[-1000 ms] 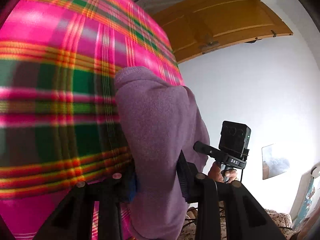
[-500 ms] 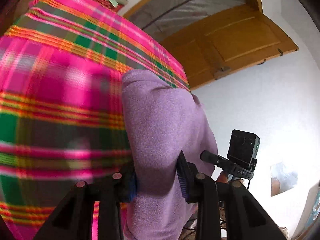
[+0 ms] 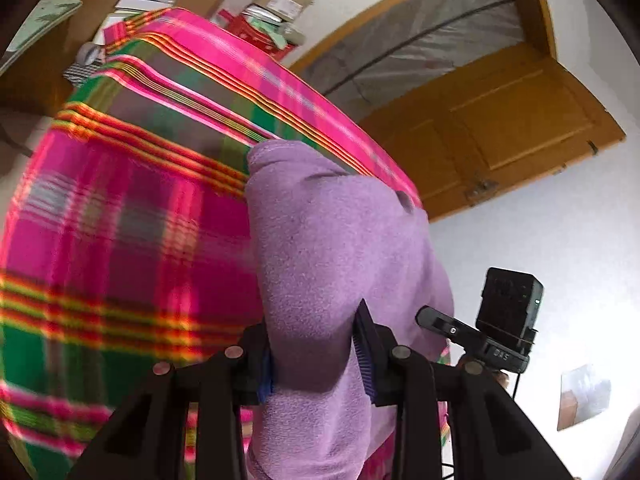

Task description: Fold clothes

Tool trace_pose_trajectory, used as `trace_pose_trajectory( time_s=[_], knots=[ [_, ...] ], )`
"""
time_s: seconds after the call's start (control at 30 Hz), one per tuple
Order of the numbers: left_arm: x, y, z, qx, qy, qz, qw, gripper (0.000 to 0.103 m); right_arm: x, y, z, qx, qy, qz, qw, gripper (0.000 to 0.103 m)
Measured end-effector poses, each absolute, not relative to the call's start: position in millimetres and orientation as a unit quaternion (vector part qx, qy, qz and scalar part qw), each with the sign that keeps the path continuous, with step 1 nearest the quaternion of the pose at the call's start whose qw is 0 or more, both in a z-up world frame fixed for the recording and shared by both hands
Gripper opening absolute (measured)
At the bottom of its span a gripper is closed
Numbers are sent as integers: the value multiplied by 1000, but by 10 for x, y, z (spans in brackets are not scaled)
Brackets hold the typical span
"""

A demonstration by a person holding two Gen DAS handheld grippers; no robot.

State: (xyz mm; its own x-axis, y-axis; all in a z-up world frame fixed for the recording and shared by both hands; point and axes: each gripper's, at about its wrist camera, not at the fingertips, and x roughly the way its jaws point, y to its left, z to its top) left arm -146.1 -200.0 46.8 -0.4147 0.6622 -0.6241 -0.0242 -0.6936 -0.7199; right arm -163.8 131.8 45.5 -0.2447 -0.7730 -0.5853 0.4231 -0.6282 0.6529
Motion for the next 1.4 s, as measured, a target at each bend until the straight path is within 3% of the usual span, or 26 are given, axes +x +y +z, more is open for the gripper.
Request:
trace_pose_trajectory(
  time_s=[0.5,0.73,0.9,1.1,1.4],
  knots=[
    [-2341,-2330,101,-507,-299,790,172,36,-2446,767,180,482,-185,-773,369,21],
    [-2464,-2363,-86,-504,-316,784,178,47,-2560,722,-2,491,-167,-779,352,27],
    [-2070,-2455,-47,-497,-308,794,168,50,-2531,698,-22,480,-139,-801,331,43],
    [-1660,-2470,141,-481,-278,817,151,47,-2263,754,180,437,-91,-842,302,43],
    [-1185,-2599,19,-458,-356,799,161,47,-1670,840,309,394,-64,-864,308,44]
  ],
)
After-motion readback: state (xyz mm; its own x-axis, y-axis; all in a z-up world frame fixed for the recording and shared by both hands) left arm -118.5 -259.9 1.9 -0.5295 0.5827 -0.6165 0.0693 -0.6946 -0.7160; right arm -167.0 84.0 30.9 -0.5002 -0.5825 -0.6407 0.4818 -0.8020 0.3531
